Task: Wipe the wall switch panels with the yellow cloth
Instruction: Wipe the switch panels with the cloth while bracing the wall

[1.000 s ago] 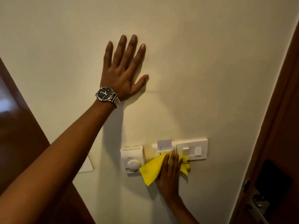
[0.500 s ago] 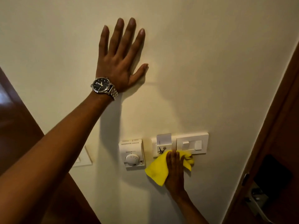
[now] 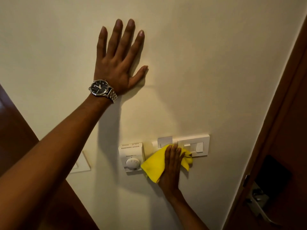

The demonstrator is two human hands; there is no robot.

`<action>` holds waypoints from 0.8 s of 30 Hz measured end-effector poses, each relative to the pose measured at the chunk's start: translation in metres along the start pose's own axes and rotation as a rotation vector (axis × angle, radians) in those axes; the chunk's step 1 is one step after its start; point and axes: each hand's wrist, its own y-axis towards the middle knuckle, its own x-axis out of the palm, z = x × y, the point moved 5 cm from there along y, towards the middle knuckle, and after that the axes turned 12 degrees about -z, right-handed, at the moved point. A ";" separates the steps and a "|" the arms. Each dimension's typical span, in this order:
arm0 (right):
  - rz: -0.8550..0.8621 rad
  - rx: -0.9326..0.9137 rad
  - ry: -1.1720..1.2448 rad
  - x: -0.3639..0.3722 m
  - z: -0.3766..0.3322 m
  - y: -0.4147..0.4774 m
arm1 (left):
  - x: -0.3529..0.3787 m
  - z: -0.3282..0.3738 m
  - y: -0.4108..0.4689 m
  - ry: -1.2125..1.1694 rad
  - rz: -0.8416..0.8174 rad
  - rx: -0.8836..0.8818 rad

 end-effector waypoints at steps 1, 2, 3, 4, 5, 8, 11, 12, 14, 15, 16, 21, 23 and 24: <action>0.000 -0.040 0.015 0.003 0.001 -0.002 | 0.001 0.000 0.000 0.008 0.005 0.001; -0.015 -0.088 0.001 0.007 0.004 -0.005 | 0.000 0.000 0.001 0.017 0.011 0.003; -0.034 -0.146 -0.039 0.012 0.008 -0.011 | -0.002 -0.001 0.001 0.017 0.016 0.003; -0.055 -0.215 -0.093 0.017 0.014 -0.017 | -0.003 -0.001 0.001 0.011 0.015 0.001; -0.076 -0.285 -0.139 0.021 0.020 -0.023 | -0.004 -0.001 0.001 0.004 0.004 -0.002; -0.068 -0.365 -0.209 0.023 0.025 -0.020 | -0.004 0.000 0.001 -0.006 -0.001 0.001; -0.058 -0.364 -0.112 0.016 0.013 -0.006 | -0.001 0.000 -0.002 -0.002 0.026 -0.005; -0.061 -0.361 -0.105 0.016 0.009 -0.004 | 0.000 -0.001 -0.002 0.002 0.028 -0.008; -0.072 -0.365 -0.118 0.015 0.010 -0.003 | -0.002 -0.001 0.000 -0.001 0.020 -0.011; -0.074 -0.379 -0.142 0.016 0.014 -0.007 | -0.004 0.000 0.001 -0.008 0.010 -0.014; -0.072 -0.399 -0.168 0.018 0.020 -0.014 | -0.006 -0.001 0.001 -0.010 0.001 -0.016; -0.064 -0.439 -0.170 0.015 0.027 -0.015 | -0.010 0.000 0.000 0.006 -0.008 -0.009; -0.051 -0.418 -0.123 0.009 0.016 -0.001 | -0.007 0.001 -0.001 0.012 0.011 -0.013; -0.045 -0.399 -0.105 0.007 0.014 0.006 | -0.006 0.001 -0.001 0.015 0.015 -0.018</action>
